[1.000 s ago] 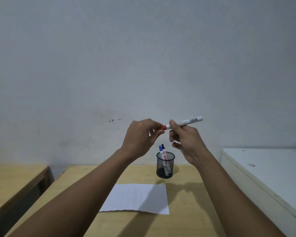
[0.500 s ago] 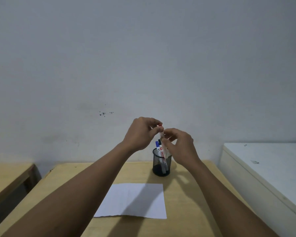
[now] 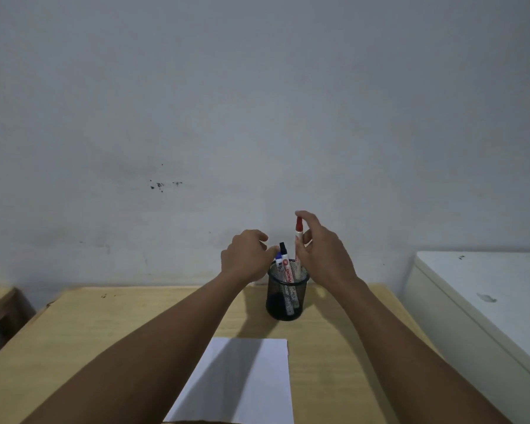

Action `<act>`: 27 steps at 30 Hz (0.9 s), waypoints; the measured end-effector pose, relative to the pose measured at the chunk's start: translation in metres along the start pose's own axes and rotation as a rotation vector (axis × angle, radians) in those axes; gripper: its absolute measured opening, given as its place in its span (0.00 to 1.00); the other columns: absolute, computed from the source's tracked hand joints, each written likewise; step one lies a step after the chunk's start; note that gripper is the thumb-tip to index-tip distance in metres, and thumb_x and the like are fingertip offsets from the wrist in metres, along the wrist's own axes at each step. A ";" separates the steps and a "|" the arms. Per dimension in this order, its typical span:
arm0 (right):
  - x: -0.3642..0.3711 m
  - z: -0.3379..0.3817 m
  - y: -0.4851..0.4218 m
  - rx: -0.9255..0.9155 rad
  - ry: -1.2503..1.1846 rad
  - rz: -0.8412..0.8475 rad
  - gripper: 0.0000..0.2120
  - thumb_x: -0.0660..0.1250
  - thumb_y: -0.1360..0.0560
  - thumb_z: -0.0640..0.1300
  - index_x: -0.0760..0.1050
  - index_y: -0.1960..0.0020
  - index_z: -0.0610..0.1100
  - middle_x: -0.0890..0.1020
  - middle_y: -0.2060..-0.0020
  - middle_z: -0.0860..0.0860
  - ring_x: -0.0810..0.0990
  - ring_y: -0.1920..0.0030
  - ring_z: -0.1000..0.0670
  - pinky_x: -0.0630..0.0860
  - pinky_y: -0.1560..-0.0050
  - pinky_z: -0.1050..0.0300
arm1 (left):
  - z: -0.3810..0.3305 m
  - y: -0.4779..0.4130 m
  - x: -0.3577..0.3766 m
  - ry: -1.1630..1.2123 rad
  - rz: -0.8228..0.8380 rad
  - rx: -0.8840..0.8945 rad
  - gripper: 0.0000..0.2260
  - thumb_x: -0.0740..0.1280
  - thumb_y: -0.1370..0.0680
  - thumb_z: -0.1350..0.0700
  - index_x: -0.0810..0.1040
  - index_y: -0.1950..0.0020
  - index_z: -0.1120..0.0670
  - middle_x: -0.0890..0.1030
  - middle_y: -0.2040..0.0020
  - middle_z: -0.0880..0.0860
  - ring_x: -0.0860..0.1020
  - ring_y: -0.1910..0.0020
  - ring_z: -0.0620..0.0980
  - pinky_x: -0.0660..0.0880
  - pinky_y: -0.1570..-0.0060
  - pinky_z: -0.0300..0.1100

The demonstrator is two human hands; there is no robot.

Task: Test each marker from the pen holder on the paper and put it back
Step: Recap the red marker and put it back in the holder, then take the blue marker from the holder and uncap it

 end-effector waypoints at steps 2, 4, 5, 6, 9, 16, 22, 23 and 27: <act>0.011 -0.005 0.000 0.009 0.093 0.046 0.22 0.64 0.18 0.46 0.66 0.27 0.57 0.80 0.60 0.55 0.80 0.60 0.50 0.81 0.53 0.44 | 0.005 -0.005 0.013 0.044 0.035 -0.026 0.21 0.72 0.24 0.47 0.78 0.33 0.54 0.85 0.42 0.51 0.81 0.41 0.54 0.76 0.38 0.56; 0.021 -0.011 0.000 0.035 0.143 0.101 0.22 0.64 0.18 0.46 0.66 0.25 0.56 0.82 0.57 0.53 0.81 0.56 0.49 0.81 0.48 0.43 | 0.009 -0.009 0.024 0.116 0.056 -0.044 0.19 0.72 0.23 0.52 0.78 0.34 0.56 0.86 0.43 0.54 0.82 0.42 0.54 0.78 0.39 0.56; 0.025 -0.014 0.000 0.056 0.159 0.133 0.23 0.64 0.19 0.46 0.67 0.25 0.55 0.83 0.54 0.52 0.82 0.53 0.47 0.80 0.46 0.42 | 0.011 -0.011 0.027 0.140 0.052 -0.050 0.18 0.73 0.24 0.54 0.79 0.35 0.56 0.86 0.42 0.55 0.82 0.43 0.55 0.78 0.40 0.56; 0.029 -0.019 0.000 0.076 0.168 0.162 0.23 0.64 0.19 0.45 0.67 0.25 0.54 0.84 0.52 0.50 0.82 0.51 0.46 0.80 0.45 0.41 | 0.013 -0.013 0.029 0.156 0.040 -0.054 0.17 0.73 0.24 0.55 0.80 0.36 0.56 0.85 0.42 0.56 0.83 0.44 0.54 0.79 0.41 0.55; 0.039 -0.029 0.001 0.126 0.160 0.229 0.24 0.64 0.22 0.43 0.69 0.26 0.54 0.84 0.49 0.48 0.82 0.47 0.43 0.77 0.43 0.39 | 0.021 -0.019 0.035 0.201 0.012 -0.066 0.14 0.74 0.26 0.55 0.83 0.40 0.54 0.86 0.45 0.56 0.83 0.47 0.54 0.80 0.43 0.54; 0.050 -0.037 -0.001 0.141 0.207 0.265 0.25 0.58 0.17 0.48 0.63 0.21 0.53 0.75 0.35 0.46 0.75 0.34 0.43 0.71 0.36 0.39 | 0.027 -0.027 0.045 0.304 0.034 -0.113 0.14 0.74 0.28 0.54 0.83 0.43 0.50 0.86 0.54 0.53 0.84 0.53 0.52 0.82 0.47 0.54; 0.027 -0.028 -0.001 0.153 0.095 0.050 0.25 0.59 0.18 0.46 0.63 0.21 0.51 0.75 0.36 0.48 0.75 0.36 0.46 0.67 0.35 0.40 | 0.017 -0.022 0.032 0.369 0.012 -0.109 0.19 0.69 0.29 0.49 0.83 0.40 0.50 0.85 0.47 0.52 0.82 0.48 0.55 0.78 0.41 0.60; 0.019 -0.023 0.000 0.145 0.059 -0.004 0.24 0.60 0.18 0.46 0.65 0.22 0.51 0.76 0.38 0.48 0.76 0.38 0.47 0.66 0.35 0.41 | 0.014 -0.019 0.024 0.376 -0.004 -0.113 0.18 0.68 0.30 0.48 0.84 0.41 0.49 0.84 0.49 0.50 0.82 0.47 0.54 0.76 0.40 0.61; 0.003 -0.005 0.003 0.151 -0.171 -0.029 0.19 0.63 0.18 0.53 0.73 0.28 0.52 0.78 0.45 0.53 0.79 0.45 0.50 0.70 0.36 0.44 | 0.000 -0.010 -0.023 0.493 -0.082 -0.108 0.15 0.69 0.32 0.47 0.85 0.48 0.47 0.84 0.54 0.46 0.82 0.52 0.54 0.78 0.44 0.58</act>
Point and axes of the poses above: each hand's wrist, its own y-axis away from the middle knuckle, its own x-axis out of the palm, z = x × y, the point moved 7 cm from there along -y, towards the middle knuckle
